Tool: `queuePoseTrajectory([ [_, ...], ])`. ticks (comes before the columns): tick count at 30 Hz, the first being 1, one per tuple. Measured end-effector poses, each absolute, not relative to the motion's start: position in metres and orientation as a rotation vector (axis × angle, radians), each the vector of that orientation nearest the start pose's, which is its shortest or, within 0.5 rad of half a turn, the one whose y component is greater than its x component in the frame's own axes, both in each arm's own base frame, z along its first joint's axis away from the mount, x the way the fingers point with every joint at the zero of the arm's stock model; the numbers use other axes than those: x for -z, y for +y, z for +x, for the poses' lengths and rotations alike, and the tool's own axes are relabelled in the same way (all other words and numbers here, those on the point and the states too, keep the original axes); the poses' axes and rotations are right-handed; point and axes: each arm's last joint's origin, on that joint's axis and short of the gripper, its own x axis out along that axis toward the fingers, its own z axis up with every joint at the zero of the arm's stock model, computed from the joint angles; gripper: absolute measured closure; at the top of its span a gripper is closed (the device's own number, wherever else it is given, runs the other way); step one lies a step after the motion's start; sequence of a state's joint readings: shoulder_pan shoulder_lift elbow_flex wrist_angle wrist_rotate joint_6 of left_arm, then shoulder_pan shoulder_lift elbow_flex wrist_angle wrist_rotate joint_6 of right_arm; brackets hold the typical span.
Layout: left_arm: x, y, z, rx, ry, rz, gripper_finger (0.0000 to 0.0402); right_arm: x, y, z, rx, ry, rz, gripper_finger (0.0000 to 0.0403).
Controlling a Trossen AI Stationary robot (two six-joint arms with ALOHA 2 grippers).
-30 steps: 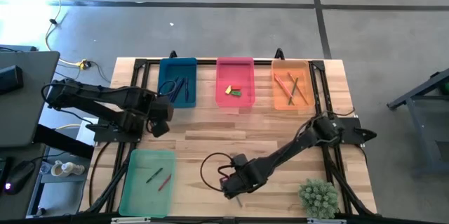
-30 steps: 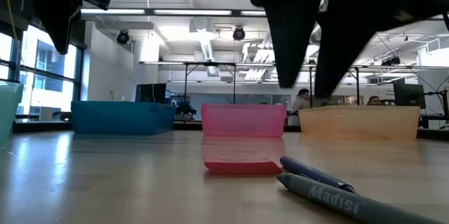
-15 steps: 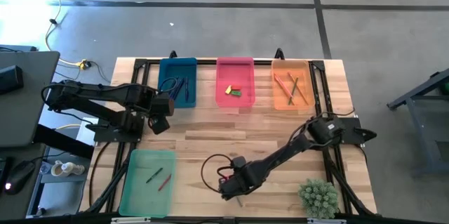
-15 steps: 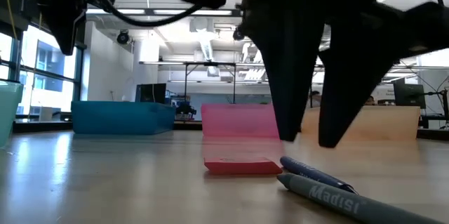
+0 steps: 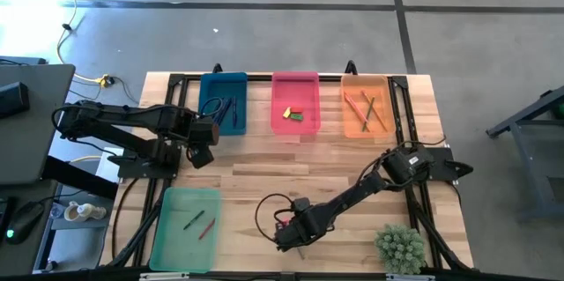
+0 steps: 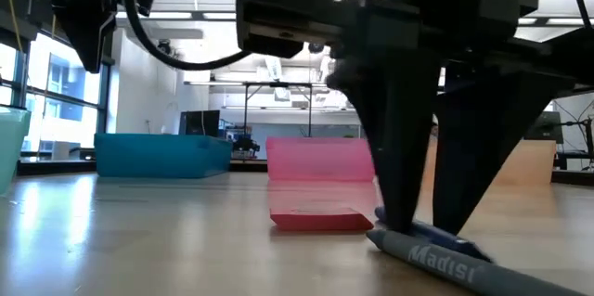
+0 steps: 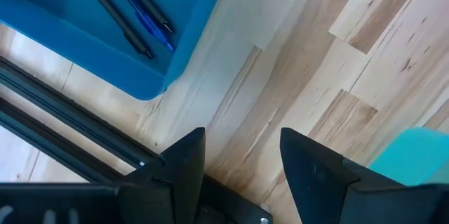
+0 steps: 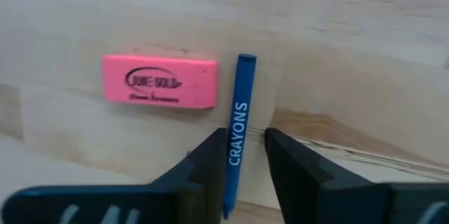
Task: Sort crayons/erasers/pens/pencils in bins
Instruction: Put the blue crayon into the green bin
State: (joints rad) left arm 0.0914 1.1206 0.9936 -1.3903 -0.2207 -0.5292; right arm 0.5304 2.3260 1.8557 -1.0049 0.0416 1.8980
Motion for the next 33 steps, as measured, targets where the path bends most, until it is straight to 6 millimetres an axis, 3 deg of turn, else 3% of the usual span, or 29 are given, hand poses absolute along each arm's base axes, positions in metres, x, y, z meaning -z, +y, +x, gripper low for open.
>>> queuePoseTrajectory([
  [11, -0.274, 0.021, 0.16, -0.61, 1.42, -0.287, 0.0229, -0.14, 0.225, 0.387, 1.068, 1.248, 1.054, 0.0395],
  [33, -0.275, 0.011, 0.161, -0.367, 1.44, -0.257, 0.0229, -0.139, 0.229, 0.381, 1.039, 1.262, 0.976, 0.04],
])
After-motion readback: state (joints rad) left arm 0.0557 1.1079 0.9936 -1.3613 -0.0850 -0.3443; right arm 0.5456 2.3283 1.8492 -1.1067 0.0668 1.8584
